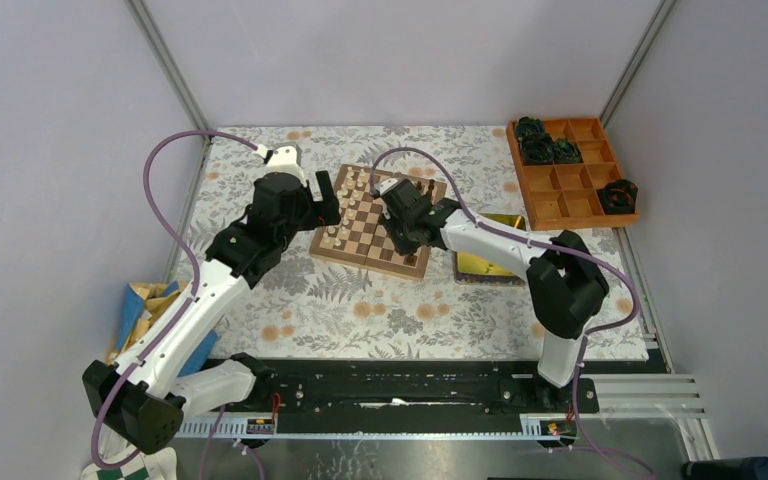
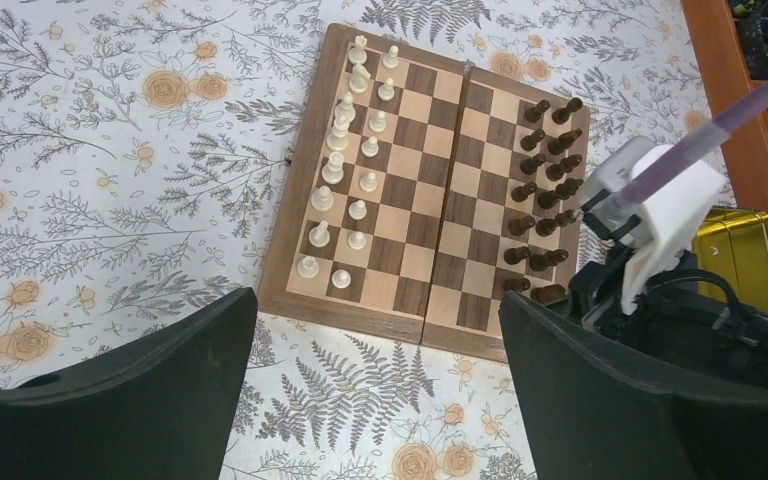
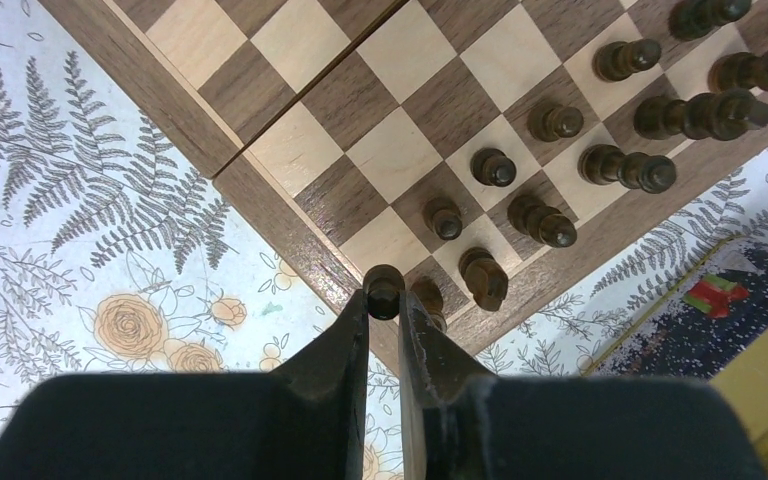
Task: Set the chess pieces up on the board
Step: Place the chess piece on the chessboard.
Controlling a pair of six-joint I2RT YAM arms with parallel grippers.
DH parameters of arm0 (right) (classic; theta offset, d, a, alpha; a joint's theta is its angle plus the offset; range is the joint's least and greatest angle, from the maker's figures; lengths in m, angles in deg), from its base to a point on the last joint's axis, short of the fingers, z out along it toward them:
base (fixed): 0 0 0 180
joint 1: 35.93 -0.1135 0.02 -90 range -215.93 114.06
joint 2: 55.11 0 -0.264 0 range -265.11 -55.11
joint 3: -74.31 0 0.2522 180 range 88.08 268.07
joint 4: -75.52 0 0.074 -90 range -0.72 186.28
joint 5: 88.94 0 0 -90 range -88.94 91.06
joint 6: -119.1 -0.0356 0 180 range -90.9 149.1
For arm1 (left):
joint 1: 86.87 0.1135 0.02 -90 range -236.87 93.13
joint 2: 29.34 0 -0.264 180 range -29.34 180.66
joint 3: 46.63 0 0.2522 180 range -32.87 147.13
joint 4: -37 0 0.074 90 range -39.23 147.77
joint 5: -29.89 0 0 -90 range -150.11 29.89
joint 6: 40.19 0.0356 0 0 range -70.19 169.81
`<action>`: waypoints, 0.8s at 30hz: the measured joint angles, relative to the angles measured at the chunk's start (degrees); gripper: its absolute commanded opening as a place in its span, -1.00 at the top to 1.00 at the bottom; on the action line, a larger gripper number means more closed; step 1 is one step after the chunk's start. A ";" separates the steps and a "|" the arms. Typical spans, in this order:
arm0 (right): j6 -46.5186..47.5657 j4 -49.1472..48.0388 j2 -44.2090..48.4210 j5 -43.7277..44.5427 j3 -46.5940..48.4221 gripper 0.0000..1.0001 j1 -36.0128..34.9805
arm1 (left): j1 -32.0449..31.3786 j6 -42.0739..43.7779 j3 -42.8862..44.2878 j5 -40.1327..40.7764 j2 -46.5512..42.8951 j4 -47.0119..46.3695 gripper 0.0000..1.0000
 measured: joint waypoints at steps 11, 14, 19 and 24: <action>0.74 -0.13 -3.48 -0.35 0.04 0.94 0.00 | 0.11 -0.04 -0.15 -0.20 0.00 0.02 -0.98; 0.83 -0.13 -4.15 -0.35 0.07 0.94 0.00 | 0.24 -0.04 -0.15 -0.20 0.00 0.02 -0.98; 0.85 -0.48 -4.48 -0.42 0.07 0.94 0.00 | 0.42 -0.04 -0.15 -0.22 0.00 0.02 -0.98; 0.90 -1.18 -4.48 -0.44 0.09 0.94 0.00 | 0.44 -0.04 -0.15 -0.22 0.02 0.02 -0.98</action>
